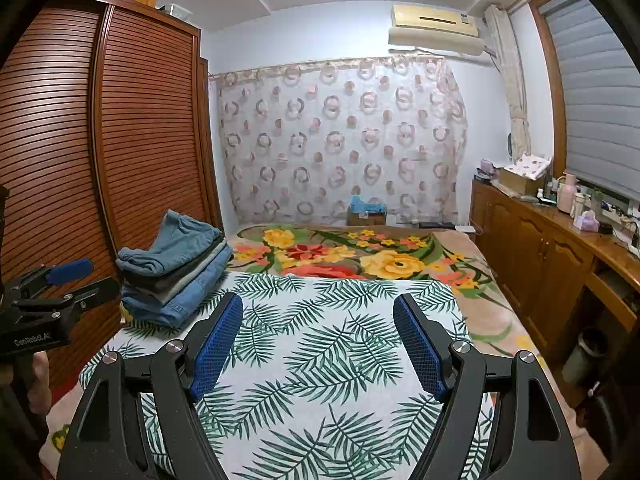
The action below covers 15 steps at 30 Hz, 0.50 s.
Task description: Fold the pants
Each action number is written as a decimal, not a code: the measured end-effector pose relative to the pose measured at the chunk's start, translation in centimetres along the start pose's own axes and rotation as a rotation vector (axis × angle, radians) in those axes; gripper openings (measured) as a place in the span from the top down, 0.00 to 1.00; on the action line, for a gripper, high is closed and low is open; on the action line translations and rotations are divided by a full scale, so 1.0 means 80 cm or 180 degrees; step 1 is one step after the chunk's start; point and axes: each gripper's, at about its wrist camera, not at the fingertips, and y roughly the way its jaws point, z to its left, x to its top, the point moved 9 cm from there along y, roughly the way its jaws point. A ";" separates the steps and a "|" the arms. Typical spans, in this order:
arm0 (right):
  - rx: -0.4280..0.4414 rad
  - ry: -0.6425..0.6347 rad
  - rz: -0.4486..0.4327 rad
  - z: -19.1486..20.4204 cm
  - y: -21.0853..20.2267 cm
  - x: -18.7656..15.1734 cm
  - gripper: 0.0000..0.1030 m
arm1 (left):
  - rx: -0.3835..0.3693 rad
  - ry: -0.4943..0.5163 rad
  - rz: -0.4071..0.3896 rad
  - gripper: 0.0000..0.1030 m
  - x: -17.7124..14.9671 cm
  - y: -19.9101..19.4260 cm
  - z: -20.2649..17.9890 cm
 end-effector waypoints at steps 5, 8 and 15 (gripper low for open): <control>0.0001 -0.0002 -0.0001 0.000 0.000 0.000 0.23 | 0.0000 0.0002 0.0002 0.19 -0.001 0.000 0.000; 0.0001 -0.0004 -0.0001 0.000 0.000 0.000 0.23 | 0.0000 0.0001 -0.0002 0.19 -0.001 0.000 0.000; 0.0000 -0.0002 0.0000 -0.001 0.000 0.000 0.23 | 0.0000 0.0004 0.0000 0.19 -0.002 0.000 0.000</control>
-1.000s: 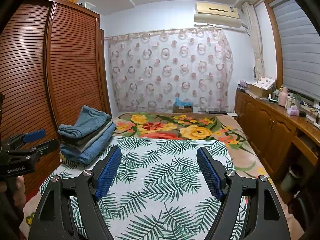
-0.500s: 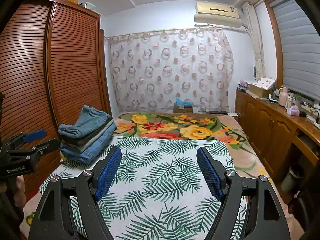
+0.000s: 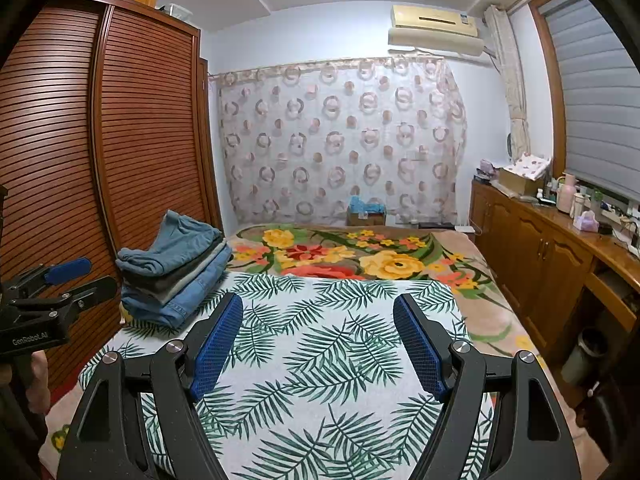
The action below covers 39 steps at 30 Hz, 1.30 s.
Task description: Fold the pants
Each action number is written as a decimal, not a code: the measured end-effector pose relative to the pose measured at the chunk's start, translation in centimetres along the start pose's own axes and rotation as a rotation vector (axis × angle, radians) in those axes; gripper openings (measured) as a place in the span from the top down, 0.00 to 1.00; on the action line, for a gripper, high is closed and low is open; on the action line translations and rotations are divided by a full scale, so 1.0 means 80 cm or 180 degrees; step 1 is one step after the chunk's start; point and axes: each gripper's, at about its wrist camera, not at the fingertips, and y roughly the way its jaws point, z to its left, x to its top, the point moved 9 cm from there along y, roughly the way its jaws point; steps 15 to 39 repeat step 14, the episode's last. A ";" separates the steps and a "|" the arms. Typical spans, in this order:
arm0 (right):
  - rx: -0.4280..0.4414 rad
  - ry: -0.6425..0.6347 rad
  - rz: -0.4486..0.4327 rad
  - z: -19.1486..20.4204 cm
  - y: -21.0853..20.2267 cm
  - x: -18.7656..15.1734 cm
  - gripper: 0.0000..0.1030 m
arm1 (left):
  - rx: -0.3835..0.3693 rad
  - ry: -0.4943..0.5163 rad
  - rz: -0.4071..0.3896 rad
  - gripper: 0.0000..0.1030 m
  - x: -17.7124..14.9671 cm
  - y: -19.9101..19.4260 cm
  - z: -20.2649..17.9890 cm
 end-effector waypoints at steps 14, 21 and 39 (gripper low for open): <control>0.0000 -0.0003 -0.0003 -0.001 0.000 0.000 0.23 | 0.0001 -0.0005 -0.0007 0.19 -0.001 -0.001 0.000; 0.0000 -0.0003 -0.0003 -0.001 0.000 0.000 0.23 | 0.0001 -0.0005 -0.0007 0.19 -0.001 -0.001 0.000; 0.0000 -0.0003 -0.0003 -0.001 0.000 0.000 0.23 | 0.0001 -0.0005 -0.0007 0.19 -0.001 -0.001 0.000</control>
